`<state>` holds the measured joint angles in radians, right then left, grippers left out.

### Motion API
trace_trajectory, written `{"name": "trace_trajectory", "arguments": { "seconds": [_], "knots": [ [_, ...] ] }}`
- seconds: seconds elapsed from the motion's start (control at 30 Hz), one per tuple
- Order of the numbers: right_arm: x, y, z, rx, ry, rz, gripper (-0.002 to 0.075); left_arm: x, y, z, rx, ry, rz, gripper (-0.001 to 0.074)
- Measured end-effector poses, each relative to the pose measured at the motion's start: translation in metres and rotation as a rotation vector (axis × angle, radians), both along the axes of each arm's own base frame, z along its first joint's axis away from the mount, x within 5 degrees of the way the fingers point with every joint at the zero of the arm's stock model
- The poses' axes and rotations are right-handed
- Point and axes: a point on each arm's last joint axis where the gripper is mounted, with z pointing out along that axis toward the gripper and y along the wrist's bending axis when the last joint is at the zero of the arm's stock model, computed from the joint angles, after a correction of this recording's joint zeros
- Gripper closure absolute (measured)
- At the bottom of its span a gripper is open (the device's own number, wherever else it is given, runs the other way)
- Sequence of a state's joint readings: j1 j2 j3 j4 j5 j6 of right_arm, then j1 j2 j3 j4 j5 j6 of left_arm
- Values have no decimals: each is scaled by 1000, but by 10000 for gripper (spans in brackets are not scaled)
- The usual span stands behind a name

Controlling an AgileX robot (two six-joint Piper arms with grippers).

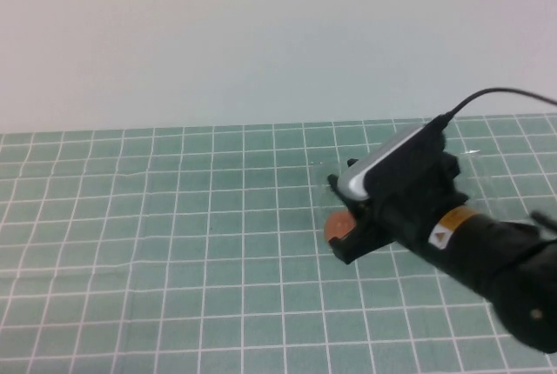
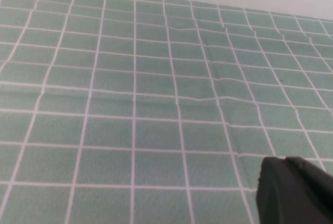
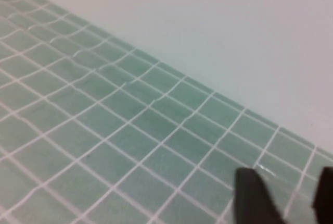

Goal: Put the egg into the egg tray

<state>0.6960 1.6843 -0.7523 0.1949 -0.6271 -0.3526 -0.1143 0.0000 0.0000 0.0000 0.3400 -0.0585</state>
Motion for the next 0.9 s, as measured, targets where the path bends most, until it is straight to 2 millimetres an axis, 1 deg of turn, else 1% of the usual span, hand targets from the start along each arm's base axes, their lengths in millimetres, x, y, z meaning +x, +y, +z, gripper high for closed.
{"name": "trace_trajectory", "arguments": {
  "seconds": [0.07,0.1,0.17,0.3,0.43,0.57,0.73,0.8,0.9],
  "knots": [
    [-8,-6,17,-1,43,4,582,0,0,0,0,0,0,736],
    [-12,-8,24,1,60,6,633,0,0,0,0,0,0,736],
    [-20,-13,34,-6,98,17,687,0,0,0,0,0,0,736],
    [-31,-19,44,-22,146,37,719,0,0,0,0,0,0,736],
    [-32,-19,46,-16,138,37,724,0,0,0,0,0,0,736],
    [-29,-17,36,-36,165,35,726,0,0,0,0,0,0,736],
    [-21,-11,10,-76,228,20,726,0,0,0,0,0,0,736],
    [-18,-10,-3,-122,240,28,726,0,0,0,0,0,0,736],
    [-14,-14,-13,-153,260,2,726,0,0,0,0,0,0,736]
  ]
}}
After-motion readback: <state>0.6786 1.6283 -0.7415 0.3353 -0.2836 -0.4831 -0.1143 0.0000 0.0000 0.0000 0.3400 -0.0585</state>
